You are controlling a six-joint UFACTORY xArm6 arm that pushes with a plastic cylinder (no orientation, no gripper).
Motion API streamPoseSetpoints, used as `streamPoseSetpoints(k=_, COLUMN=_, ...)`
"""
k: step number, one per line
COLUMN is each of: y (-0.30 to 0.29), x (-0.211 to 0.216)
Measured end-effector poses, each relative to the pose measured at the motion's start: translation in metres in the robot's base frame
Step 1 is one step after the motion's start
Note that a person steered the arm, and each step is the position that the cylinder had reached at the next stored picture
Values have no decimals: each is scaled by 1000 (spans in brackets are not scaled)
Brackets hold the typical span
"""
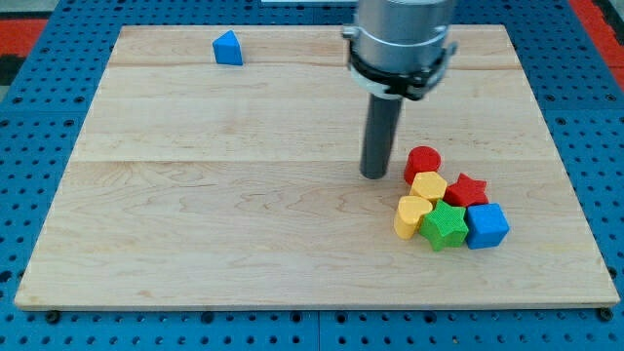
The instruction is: Move your arm to the top left
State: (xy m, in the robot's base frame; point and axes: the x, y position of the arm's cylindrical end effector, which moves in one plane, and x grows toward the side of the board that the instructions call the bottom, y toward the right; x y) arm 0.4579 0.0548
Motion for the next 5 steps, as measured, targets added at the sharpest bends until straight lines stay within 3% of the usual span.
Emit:
streamPoseSetpoints(k=2, y=-65, x=-14)
streamPoseSetpoints(k=5, y=-69, x=-35)
